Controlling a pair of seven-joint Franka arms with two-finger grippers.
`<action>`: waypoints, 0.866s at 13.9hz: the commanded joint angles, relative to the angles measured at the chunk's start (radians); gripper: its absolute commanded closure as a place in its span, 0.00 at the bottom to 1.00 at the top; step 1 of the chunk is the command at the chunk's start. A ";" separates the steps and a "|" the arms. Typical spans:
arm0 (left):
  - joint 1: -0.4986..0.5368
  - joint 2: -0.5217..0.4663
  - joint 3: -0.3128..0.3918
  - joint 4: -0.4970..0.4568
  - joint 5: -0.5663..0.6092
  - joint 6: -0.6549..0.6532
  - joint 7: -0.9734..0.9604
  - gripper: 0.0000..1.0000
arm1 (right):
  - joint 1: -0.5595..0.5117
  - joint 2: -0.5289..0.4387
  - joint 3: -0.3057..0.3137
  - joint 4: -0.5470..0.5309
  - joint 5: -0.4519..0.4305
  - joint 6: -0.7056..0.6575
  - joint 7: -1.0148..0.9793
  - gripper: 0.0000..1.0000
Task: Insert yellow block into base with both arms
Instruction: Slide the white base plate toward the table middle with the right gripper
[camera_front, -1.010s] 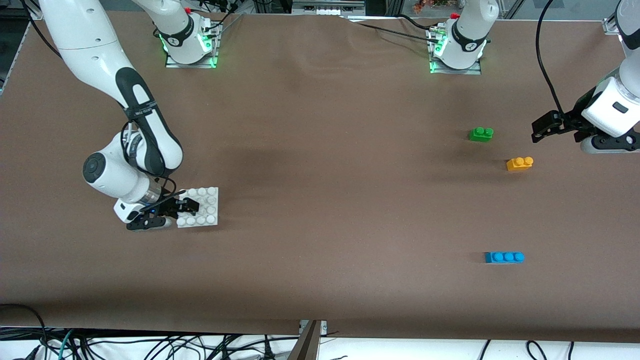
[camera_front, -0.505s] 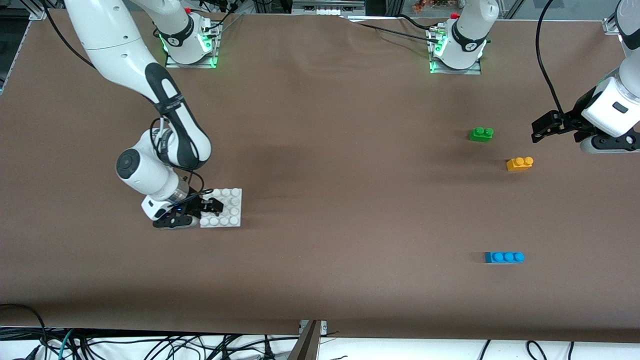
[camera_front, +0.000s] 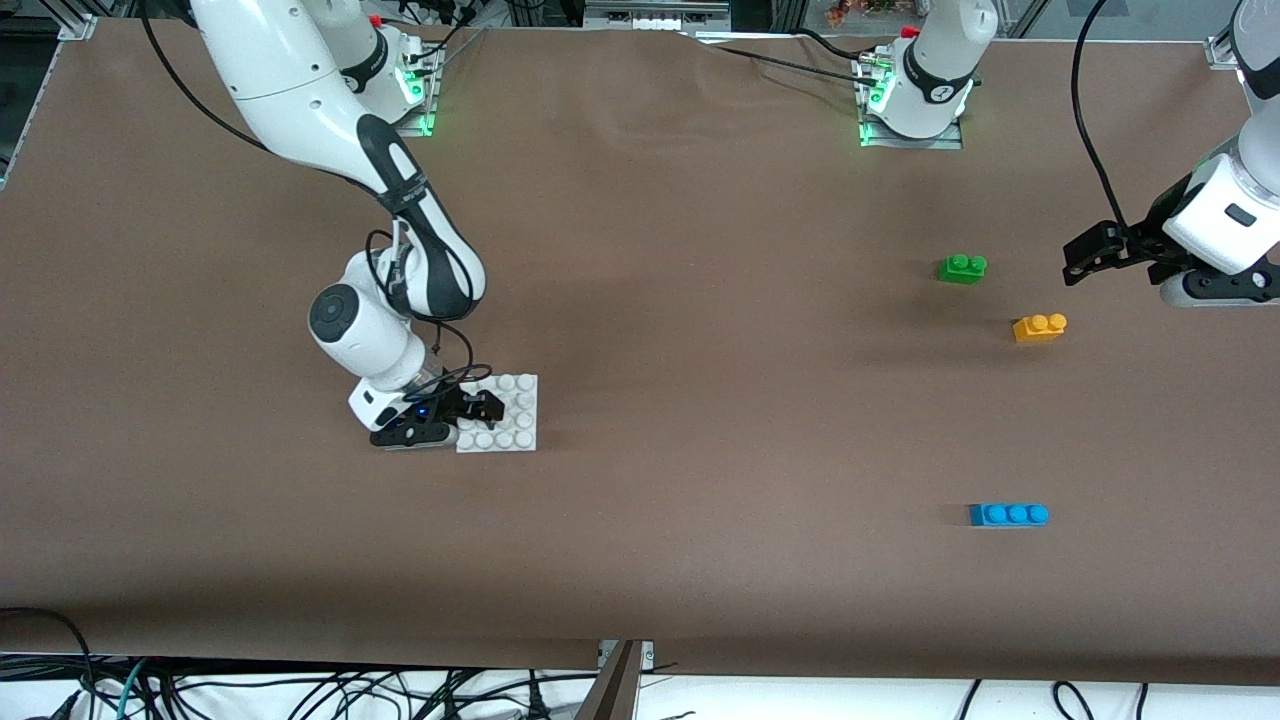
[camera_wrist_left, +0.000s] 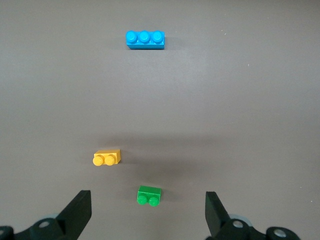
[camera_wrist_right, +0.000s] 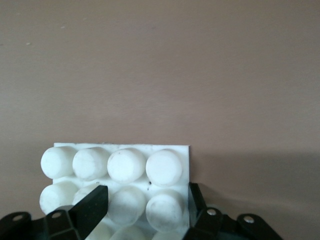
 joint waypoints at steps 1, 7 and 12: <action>-0.009 0.008 0.009 0.023 -0.015 -0.016 0.001 0.00 | 0.058 0.038 -0.003 0.043 0.018 0.009 0.077 0.52; -0.008 0.008 0.009 0.023 -0.015 -0.016 0.001 0.00 | 0.181 0.110 -0.010 0.121 0.018 0.067 0.246 0.52; -0.008 0.008 0.009 0.023 -0.014 -0.016 0.001 0.00 | 0.273 0.144 -0.021 0.181 0.018 0.070 0.366 0.52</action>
